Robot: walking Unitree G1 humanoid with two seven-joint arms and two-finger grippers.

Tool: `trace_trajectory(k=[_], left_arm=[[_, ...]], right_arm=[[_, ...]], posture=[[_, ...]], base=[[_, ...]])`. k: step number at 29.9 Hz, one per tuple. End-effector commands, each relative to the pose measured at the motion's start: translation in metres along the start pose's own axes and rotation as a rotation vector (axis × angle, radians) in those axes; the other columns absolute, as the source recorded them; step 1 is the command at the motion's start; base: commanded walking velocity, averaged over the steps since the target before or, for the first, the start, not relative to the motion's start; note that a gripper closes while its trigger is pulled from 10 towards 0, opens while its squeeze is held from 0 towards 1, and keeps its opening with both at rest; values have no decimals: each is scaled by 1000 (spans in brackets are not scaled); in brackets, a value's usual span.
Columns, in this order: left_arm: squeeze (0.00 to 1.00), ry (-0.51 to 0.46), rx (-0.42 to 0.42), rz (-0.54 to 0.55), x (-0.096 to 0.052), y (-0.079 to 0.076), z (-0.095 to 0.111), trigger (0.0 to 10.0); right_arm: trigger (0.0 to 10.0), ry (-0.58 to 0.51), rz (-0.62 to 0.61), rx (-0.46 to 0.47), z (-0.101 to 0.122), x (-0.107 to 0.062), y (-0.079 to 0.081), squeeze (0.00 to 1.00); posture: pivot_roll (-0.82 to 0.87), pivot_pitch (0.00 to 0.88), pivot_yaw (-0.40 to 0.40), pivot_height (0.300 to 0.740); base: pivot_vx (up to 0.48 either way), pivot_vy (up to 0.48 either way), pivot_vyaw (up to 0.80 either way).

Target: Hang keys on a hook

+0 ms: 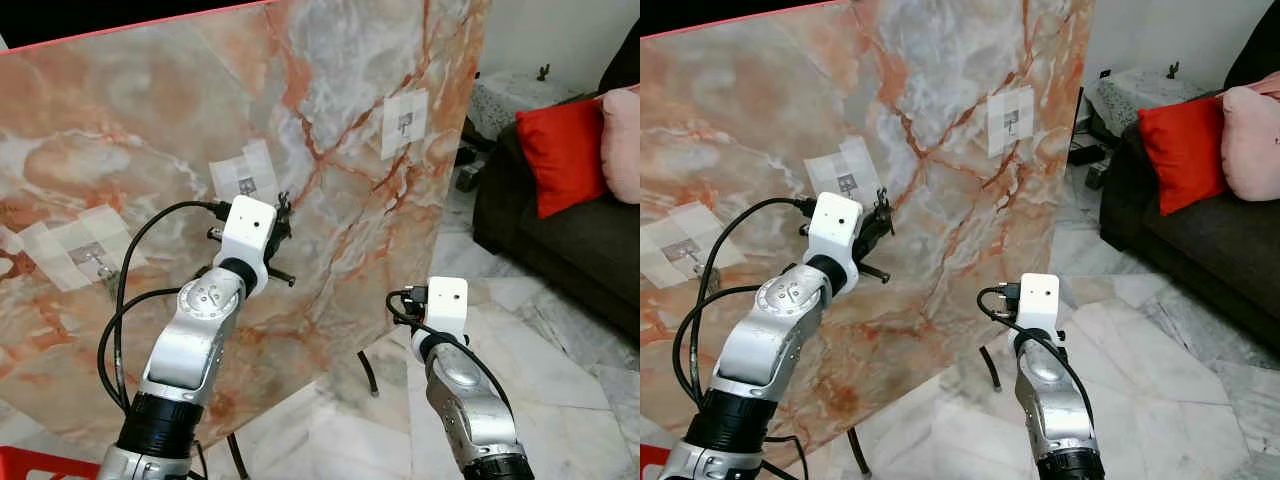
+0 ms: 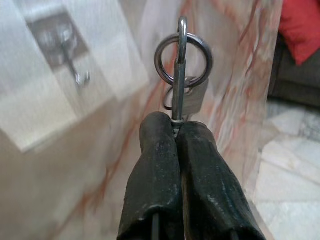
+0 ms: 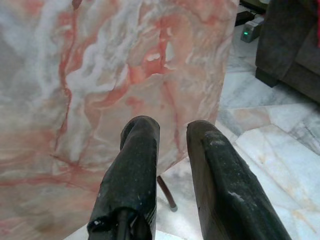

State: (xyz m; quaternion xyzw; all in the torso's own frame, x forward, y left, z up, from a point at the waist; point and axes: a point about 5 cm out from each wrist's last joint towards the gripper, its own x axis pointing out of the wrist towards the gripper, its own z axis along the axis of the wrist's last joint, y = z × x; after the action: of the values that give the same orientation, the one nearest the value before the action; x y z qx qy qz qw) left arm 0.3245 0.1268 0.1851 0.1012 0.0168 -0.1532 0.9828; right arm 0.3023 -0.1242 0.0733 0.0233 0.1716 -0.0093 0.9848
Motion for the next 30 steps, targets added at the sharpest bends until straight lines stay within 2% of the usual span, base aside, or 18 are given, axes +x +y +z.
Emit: trace_trajectory(k=[1,4,6,9,10,18,24,30], left_arm=[[0,-4,42,-11,-2,0,7,10000],[0,37,110,-28,-1,4,6,10000],[0,42,257,-35,0,11,7,10000],[0,35,266,-13,1,17,11,10000],[0,22,329,-13,4,20,17,10000],[0,-3,351,3,10,21,28,10000],[0,11,348,1,11,21,26,10000],[0,64,320,35,8,32,17,10000]], right_arm=[[10000,-3,16,-6,1,0,4,0],[10000,-2,19,-8,1,0,5,0],[10000,-1,21,-10,0,0,5,0],[10000,-1,21,-9,0,0,5,0],[10000,-1,21,-11,0,0,5,0],[10000,-4,22,-13,1,1,5,0],[10000,-5,23,-15,2,1,5,0],[10000,-1,28,-20,1,1,6,0]], posture=[[92,39,31,740],[92,39,31,740],[91,39,31,740],[91,39,31,740],[92,40,31,740],[88,35,31,740],[83,34,30,740],[89,40,26,740]], base=[[0,0,0],[0,0,0],[0,0,0],[0,0,0],[0,0,0],[0,0,0],[0,0,0],[0,0,0]])
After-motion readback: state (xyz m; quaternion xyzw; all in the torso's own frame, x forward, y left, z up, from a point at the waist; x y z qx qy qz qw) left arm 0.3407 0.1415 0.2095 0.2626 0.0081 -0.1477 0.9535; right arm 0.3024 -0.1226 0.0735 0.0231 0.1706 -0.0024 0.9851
